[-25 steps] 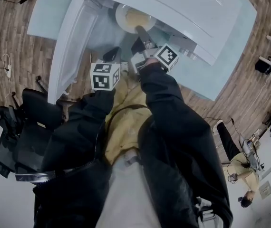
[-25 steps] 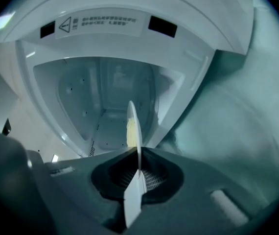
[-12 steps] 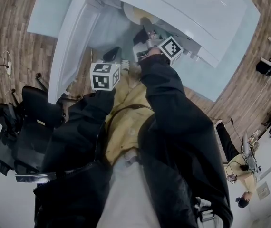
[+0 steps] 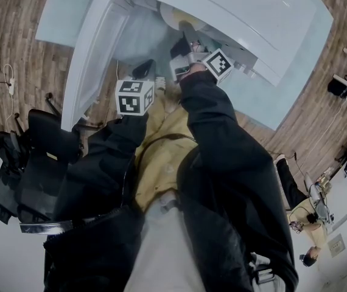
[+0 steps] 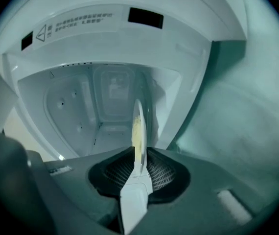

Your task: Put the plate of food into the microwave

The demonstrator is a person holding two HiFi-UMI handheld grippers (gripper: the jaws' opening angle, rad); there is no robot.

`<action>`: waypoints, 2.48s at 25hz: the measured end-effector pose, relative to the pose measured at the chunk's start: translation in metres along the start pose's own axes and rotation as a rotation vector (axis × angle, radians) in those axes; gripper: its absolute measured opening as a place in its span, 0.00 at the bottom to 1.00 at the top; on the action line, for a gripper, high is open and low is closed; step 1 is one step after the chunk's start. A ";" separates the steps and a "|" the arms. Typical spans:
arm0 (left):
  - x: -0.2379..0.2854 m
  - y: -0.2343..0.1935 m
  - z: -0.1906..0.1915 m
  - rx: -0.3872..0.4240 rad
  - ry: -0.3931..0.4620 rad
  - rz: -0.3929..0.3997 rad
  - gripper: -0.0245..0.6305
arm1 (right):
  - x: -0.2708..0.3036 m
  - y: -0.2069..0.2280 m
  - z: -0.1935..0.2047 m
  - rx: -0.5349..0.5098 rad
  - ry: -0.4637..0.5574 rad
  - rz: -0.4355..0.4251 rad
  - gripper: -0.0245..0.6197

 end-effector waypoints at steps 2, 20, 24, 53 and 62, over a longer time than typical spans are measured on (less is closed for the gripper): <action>-0.001 0.002 0.000 0.003 0.003 0.001 0.03 | -0.002 -0.002 0.004 0.000 -0.015 -0.009 0.17; -0.024 0.070 -0.027 0.088 0.097 0.038 0.03 | -0.101 -0.037 0.042 -0.379 -0.212 -0.019 0.03; -0.031 0.092 -0.034 0.123 0.126 0.053 0.03 | -0.121 -0.051 0.038 -0.482 -0.215 -0.033 0.03; -0.167 0.249 -0.207 0.448 0.651 0.120 0.03 | -0.222 -0.311 -0.004 -1.515 0.158 -0.084 0.03; -0.182 0.279 -0.238 0.519 0.732 0.146 0.03 | -0.239 -0.350 -0.025 -1.550 0.277 -0.112 0.03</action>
Point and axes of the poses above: the fingertips, and each gripper's own axes: x forward along the fingers, y to its right, z out of its underside, the point moved 2 cm from there along -x, backward along the fingers, and after that the axes turned 3 degrees about x, right-handed, at the moved point
